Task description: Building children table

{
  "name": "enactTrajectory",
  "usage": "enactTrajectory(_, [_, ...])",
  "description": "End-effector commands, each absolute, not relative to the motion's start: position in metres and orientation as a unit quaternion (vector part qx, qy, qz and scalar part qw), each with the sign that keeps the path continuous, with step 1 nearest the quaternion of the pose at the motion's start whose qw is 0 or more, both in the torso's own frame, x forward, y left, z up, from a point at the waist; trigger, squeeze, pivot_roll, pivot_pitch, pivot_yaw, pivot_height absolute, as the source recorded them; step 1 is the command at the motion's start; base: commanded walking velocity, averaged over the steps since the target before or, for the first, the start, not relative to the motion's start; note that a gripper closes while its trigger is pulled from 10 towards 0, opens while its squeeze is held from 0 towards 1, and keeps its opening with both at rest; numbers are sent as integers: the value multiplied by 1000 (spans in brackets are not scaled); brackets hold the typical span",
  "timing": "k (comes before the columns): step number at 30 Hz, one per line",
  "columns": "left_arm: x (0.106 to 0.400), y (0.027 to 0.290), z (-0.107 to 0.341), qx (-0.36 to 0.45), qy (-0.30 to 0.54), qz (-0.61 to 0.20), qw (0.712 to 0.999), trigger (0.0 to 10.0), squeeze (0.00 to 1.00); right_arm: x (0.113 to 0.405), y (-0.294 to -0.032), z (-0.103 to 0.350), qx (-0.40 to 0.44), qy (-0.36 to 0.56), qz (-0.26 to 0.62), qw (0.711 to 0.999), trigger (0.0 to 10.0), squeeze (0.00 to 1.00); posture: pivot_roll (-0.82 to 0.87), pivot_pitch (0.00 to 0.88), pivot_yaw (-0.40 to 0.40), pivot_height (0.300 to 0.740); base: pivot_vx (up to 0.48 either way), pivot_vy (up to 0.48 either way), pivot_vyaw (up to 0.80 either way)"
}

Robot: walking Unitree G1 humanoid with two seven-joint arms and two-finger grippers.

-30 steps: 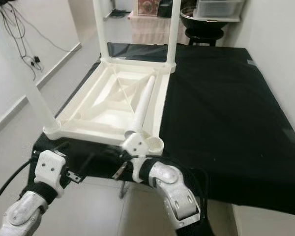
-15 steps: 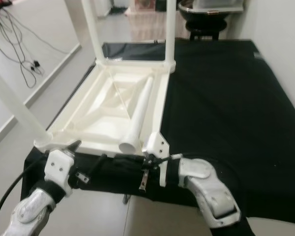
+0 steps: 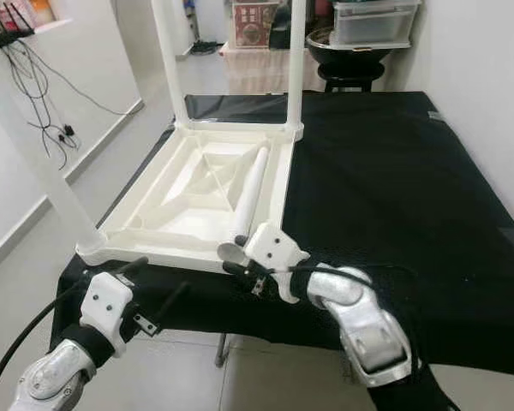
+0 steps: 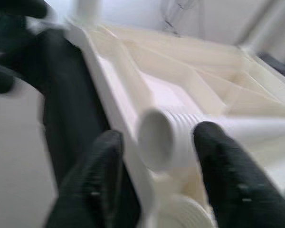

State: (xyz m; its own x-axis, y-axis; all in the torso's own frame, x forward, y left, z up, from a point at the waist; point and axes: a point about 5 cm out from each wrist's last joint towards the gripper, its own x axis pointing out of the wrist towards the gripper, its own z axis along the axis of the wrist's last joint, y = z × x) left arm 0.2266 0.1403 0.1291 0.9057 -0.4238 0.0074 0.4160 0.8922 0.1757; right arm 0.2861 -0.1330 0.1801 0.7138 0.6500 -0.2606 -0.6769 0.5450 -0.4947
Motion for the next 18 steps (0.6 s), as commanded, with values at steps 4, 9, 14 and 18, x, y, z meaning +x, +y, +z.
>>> enactTrajectory(4, [225, 144, 124, 87, -4, -223, 971, 10000, 0, 290, -133, 176, -318, 41, 342, 883, 10000, 1000, -18, 119, 75, 740, 0, 0, 0])
enactTrajectory(9, [226, 144, 124, 86, -4, -224, 971, 10000, 0, 301, -139, 177, -336, 48, 292, 894, 10000, 1000, -22, 120, 71, 740, 0, 0, 0])
enactTrajectory(14, [226, 143, 125, 85, -6, -223, 971, 10000, 0, 306, -135, 173, -331, 64, 271, 902, 10000, 0, -19, 121, 67, 740, 0, 0, 0])
enactTrajectory(18, [226, 143, 125, 84, -7, -220, 972, 10000, 0, 306, -126, 170, -319, 69, 275, 904, 10000, 0, -16, 120, 64, 740, 0, 0, 0])
